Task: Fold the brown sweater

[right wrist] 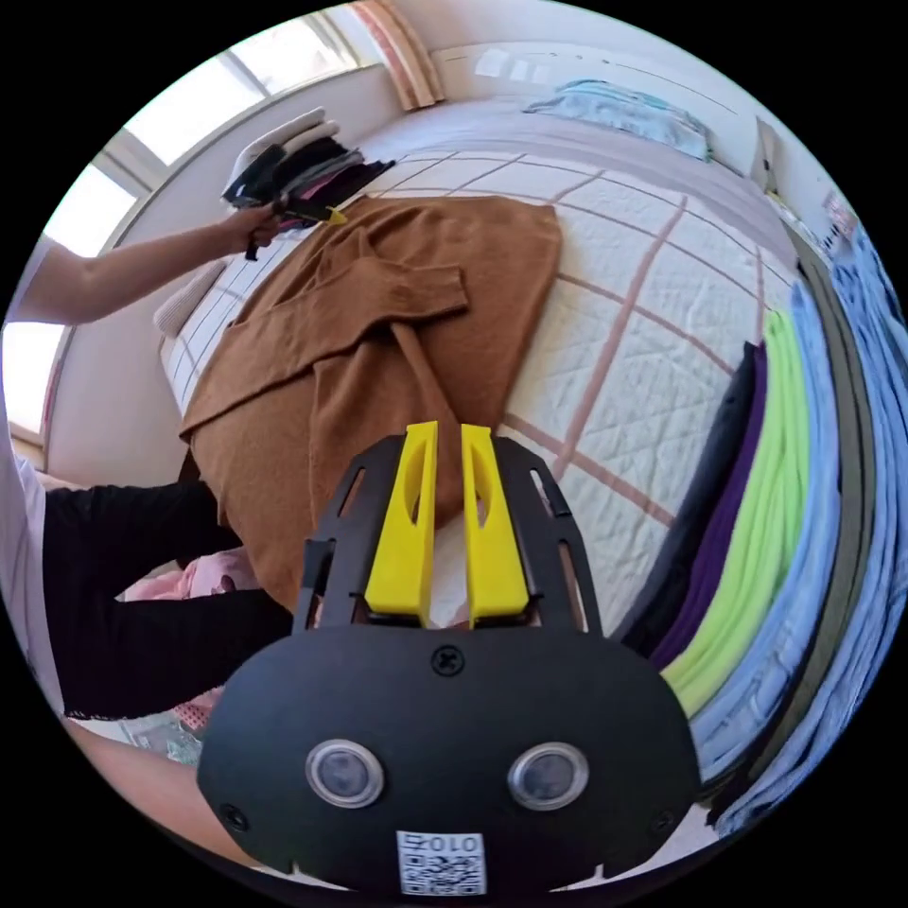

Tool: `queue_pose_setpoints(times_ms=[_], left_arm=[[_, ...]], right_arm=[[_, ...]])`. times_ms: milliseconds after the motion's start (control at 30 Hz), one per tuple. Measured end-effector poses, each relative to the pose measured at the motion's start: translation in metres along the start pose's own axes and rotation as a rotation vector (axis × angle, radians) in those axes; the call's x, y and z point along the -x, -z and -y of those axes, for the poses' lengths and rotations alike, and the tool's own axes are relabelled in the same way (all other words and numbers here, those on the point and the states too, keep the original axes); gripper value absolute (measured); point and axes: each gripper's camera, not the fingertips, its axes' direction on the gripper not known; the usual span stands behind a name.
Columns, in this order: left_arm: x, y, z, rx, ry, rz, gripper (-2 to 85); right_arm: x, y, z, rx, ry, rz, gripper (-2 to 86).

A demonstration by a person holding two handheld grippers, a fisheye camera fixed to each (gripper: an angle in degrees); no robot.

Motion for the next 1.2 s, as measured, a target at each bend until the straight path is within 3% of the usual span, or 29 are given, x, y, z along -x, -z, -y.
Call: queue_pose_setpoints(times_ms=[133, 233, 333, 367, 500, 667, 900, 1000, 1133, 1200], left_arm=[[-0.007, -0.033, 0.000, 0.188, 0.022, -0.101, 5.3], [-0.015, 0.001, -0.005, 0.035, 0.089, -0.089, 5.4], [-0.047, 0.042, -0.020, -0.084, 0.022, -0.048, 5.4], [-0.062, 0.043, -0.025, -0.047, -0.037, -0.020, 5.4], [-0.089, 0.022, -0.032, 0.127, -0.125, 0.040, 5.5], [-0.122, 0.026, -0.040, 0.089, -0.129, -0.103, 5.3], [-0.151, 0.065, -0.092, -0.020, -0.034, -0.127, 4.6], [-0.151, 0.079, -0.118, -0.019, 0.018, -0.136, 4.0], [-0.147, 0.099, -0.148, -0.013, 0.062, -0.171, 3.2], [-0.149, 0.110, -0.157, -0.019, 0.058, -0.173, 2.9]], right_arm=[[0.006, -0.044, 0.020, 0.159, 0.011, -0.037, 5.2], [-0.012, -0.043, 0.023, 0.126, -0.085, 0.014, 5.8], [-0.018, -0.001, 0.028, -0.083, -0.209, -0.018, 7.1], [-0.023, 0.007, 0.034, -0.141, -0.288, 0.015, 8.3], [-0.049, -0.028, 0.088, 0.016, -0.494, 0.343, 12.4], [-0.044, -0.063, 0.128, 0.031, -0.642, 0.385, 13.6], [0.046, -0.087, 0.185, 0.140, -0.467, -0.292, 6.6], [0.083, -0.072, 0.191, 0.132, -0.369, -0.461, 4.8], [0.113, -0.021, 0.182, -0.064, -0.260, -0.328, 4.4], [0.139, 0.039, 0.166, -0.364, -0.083, -0.157, 4.3]])
